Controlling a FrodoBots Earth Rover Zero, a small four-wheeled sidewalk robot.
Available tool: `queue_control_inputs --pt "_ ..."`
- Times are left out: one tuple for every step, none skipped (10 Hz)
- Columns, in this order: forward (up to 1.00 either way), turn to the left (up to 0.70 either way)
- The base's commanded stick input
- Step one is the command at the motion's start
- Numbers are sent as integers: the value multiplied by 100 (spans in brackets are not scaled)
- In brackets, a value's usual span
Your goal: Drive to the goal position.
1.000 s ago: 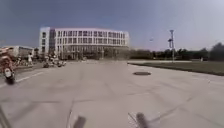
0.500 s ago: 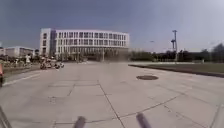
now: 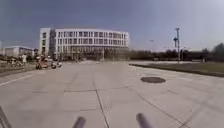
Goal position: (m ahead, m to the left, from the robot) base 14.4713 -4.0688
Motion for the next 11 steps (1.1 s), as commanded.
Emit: queue_control_inputs --pt "100 0" --pt "100 10" --pt "100 39" --pt "100 0" --pt "100 0" --pt "100 0" --pt "100 0" --pt "100 0" --pt "100 0" --pt "100 0" --pt "100 0"
